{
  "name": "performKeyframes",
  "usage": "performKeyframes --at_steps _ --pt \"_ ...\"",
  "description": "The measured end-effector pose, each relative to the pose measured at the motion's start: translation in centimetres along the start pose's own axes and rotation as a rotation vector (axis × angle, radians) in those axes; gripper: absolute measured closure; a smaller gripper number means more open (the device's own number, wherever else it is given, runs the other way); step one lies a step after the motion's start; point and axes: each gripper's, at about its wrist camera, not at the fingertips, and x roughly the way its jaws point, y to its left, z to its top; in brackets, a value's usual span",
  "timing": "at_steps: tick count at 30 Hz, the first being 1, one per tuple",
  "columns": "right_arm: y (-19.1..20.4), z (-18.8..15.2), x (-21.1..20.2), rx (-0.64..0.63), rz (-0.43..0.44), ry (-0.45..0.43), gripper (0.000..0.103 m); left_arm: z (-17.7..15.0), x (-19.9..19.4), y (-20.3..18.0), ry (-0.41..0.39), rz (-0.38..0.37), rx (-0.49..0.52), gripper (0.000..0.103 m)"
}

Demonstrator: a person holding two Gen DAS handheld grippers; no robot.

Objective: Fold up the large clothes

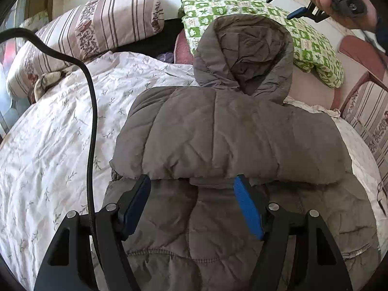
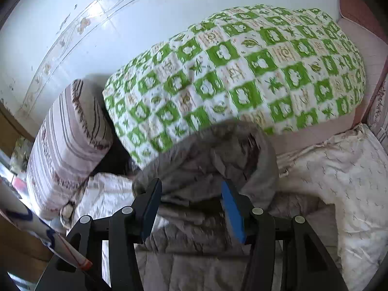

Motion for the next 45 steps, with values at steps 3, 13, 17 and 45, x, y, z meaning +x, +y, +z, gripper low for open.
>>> performKeyframes --at_steps 3,13,17,45 --pt "-0.3 1.4 1.1 0.056 0.023 -0.029 0.047 0.1 -0.2 0.3 -0.015 0.004 -0.01 0.033" --pt "-2.5 4.3 7.4 0.203 -0.002 -0.001 0.047 0.1 0.5 0.3 -0.008 0.009 -0.007 0.033" --pt "-3.8 2.9 8.6 0.214 0.025 0.025 0.083 0.2 0.8 0.1 -0.005 0.015 0.005 0.033" --pt "-13.5 -31.5 -4.5 0.19 0.131 0.078 0.1 1.1 -2.7 0.6 -0.084 0.032 -0.077 0.033"
